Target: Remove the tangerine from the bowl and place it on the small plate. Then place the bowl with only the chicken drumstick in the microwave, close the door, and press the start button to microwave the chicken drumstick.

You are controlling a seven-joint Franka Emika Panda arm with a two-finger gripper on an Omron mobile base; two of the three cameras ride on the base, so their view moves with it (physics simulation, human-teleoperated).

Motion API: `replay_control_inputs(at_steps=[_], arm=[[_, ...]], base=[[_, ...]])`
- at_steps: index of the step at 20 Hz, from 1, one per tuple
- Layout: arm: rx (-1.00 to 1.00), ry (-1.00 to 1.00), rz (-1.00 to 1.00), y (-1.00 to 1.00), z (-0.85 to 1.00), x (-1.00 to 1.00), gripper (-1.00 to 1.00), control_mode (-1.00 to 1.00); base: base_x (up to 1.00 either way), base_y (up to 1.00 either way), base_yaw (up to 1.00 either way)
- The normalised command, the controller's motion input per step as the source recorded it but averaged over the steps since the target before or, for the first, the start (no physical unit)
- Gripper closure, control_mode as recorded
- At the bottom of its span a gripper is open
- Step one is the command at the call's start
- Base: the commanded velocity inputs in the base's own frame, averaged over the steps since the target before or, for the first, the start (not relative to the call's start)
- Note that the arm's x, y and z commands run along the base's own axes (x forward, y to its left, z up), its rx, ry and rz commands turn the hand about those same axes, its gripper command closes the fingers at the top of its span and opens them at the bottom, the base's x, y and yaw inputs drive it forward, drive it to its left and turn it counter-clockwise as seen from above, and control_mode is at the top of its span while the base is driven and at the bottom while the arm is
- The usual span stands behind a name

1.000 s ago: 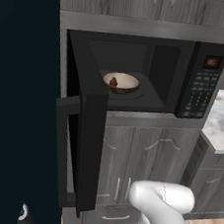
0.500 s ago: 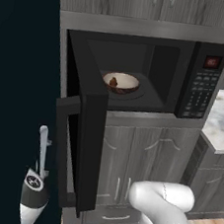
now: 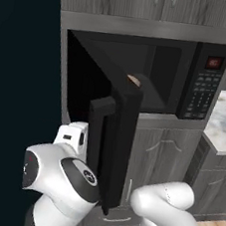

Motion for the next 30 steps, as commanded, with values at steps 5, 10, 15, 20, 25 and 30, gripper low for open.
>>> replay_control_inputs(at_steps=[5,10,15,20,25,30], arm=[[0.03,0.00,-0.02,-1.00,0.34,0.00,-1.00,-1.00],[0.06,0.00,-0.05,-1.00,0.27,0.11,-1.00,-1.00],[0.06,0.02,-0.04,-1.00,0.16,0.24,-1.00,-1.00],[0.06,0.01,-0.01,-0.90,0.06,0.30,-1.00,-1.00],[0.02,0.00,0.00,-0.33,0.02,0.49,-1.00,-1.00],[0.00,0.01,0.01,0.01,0.00,0.57,-1.00,-1.00]], base=[[0.00,0.00,0.00],[0.00,0.00,0.00],[0.00,0.00,0.00],[0.00,0.00,0.00],[0.00,0.00,0.00],[0.00,0.00,0.00]])
